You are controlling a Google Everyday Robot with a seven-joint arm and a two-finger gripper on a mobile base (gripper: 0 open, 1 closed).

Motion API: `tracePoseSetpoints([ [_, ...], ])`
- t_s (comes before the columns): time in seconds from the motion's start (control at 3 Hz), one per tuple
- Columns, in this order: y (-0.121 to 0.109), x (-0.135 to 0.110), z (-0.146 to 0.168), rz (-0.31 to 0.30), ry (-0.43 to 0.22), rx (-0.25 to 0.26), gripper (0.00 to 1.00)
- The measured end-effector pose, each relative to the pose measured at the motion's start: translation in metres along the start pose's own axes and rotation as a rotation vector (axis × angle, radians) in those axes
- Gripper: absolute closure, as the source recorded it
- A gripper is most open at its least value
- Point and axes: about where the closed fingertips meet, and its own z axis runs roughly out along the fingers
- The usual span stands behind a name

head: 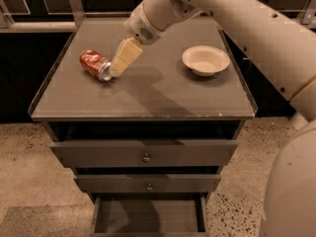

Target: Place coke can into bottom drawer

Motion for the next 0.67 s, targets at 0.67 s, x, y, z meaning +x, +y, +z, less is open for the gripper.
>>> tracePoseSetpoints([
  [0.67,0.002,-0.015,0.038,0.034,-0.072,-0.062,0.00],
])
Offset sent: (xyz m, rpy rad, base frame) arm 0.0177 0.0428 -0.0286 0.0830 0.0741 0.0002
